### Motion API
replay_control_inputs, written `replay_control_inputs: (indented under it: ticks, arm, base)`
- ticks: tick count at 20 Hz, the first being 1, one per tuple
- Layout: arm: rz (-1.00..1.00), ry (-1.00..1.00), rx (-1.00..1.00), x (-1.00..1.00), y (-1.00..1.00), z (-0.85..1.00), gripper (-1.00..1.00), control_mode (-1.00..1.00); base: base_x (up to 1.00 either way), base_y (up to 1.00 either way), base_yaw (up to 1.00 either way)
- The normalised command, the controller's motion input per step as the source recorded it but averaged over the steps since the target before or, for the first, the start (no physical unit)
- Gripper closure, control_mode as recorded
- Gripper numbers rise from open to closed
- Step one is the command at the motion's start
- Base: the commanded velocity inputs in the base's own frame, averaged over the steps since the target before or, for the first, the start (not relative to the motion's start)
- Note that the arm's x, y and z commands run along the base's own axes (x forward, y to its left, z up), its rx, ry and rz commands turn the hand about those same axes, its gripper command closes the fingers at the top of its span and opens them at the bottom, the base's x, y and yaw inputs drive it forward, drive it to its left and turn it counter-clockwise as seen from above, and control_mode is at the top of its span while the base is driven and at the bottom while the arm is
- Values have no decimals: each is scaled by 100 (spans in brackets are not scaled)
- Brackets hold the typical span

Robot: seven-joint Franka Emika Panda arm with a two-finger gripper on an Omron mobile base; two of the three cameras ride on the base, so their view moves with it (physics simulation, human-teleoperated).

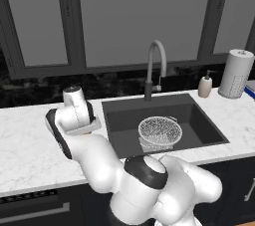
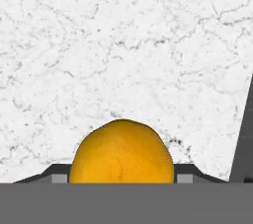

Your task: Put the colander in the sink, put the tangerine in the colander, and turn on the sink faucet and pour water over the colander.

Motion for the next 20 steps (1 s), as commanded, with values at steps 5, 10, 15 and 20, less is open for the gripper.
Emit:
replay_control_inputs:
  ticks: [5,10,15,20]
  arm:
    - [-17,-17,25,1,-100,61,100,-100]
    - [-17,-13,12,4,-100,53,100,-100]
    - [-20,-11,7,9,-100,3,100,-100]
    - [-19,-1,-1,17,-100,-18,100,-100]
  base:
    - [0,0,0]
    - [0,0,0]
    - [0,0,0]
    - [0,0,0]
